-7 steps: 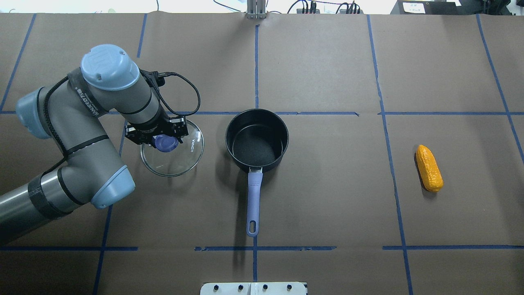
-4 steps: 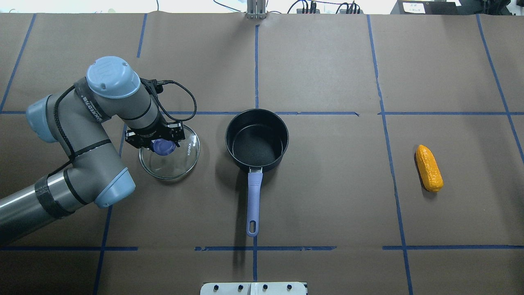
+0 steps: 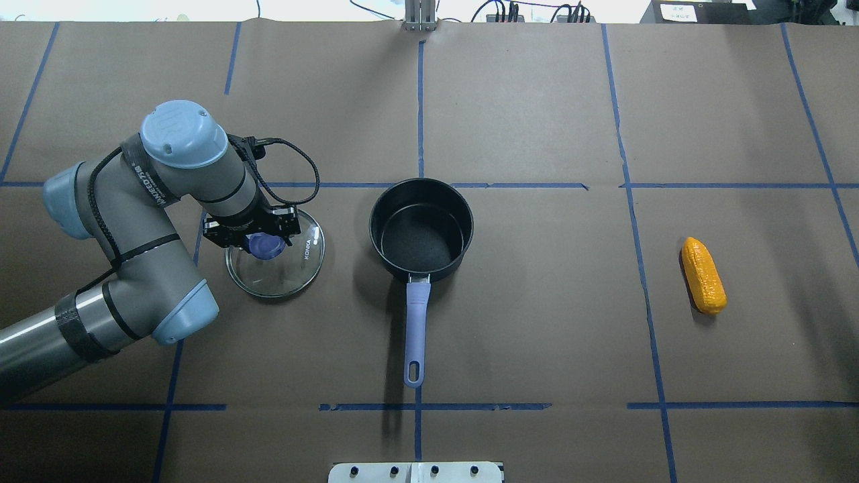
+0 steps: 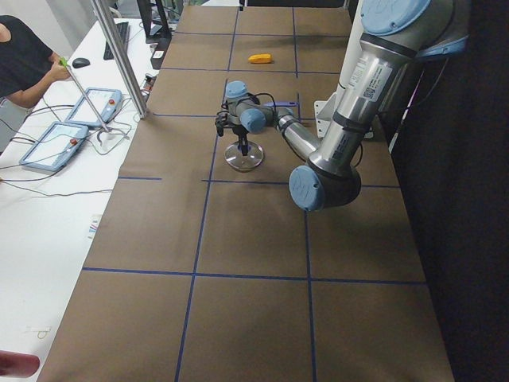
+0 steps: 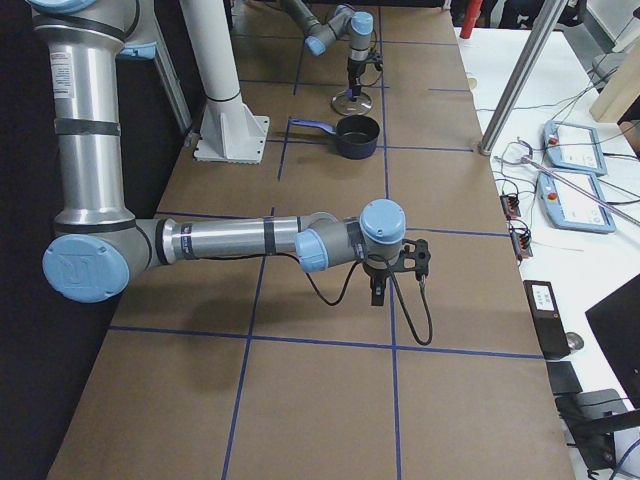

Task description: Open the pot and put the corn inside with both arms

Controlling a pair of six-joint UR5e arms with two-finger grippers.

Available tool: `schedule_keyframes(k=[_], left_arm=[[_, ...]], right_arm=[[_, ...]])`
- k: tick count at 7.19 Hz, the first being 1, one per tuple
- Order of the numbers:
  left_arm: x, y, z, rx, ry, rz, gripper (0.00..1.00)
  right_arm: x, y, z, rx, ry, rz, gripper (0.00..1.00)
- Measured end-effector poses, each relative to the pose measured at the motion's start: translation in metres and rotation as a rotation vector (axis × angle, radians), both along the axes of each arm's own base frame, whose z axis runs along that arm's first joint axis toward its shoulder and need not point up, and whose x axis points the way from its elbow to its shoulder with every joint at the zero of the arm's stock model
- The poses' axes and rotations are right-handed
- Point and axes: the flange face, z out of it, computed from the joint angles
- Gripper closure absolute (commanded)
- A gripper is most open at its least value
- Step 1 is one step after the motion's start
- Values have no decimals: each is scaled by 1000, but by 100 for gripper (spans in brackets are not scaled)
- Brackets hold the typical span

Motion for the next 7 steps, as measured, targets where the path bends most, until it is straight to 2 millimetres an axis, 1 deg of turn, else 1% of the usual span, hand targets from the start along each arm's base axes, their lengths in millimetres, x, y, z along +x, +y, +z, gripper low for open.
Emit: schedule_keyframes(k=[1, 2, 3, 7], left_arm=[[1, 1, 2, -2, -2, 3, 50], [1, 2, 3, -2, -2, 5, 28], [1, 3, 3, -2, -1, 7, 0], [-1, 5, -3, 3, 9, 8, 0]], right_arm=[[-26, 0, -10, -18, -22, 19, 0], [-45, 2, -17, -25, -37, 28, 0], [-60, 3, -23, -26, -39, 31, 0], [-112, 11, -42, -31, 2, 29, 0]])
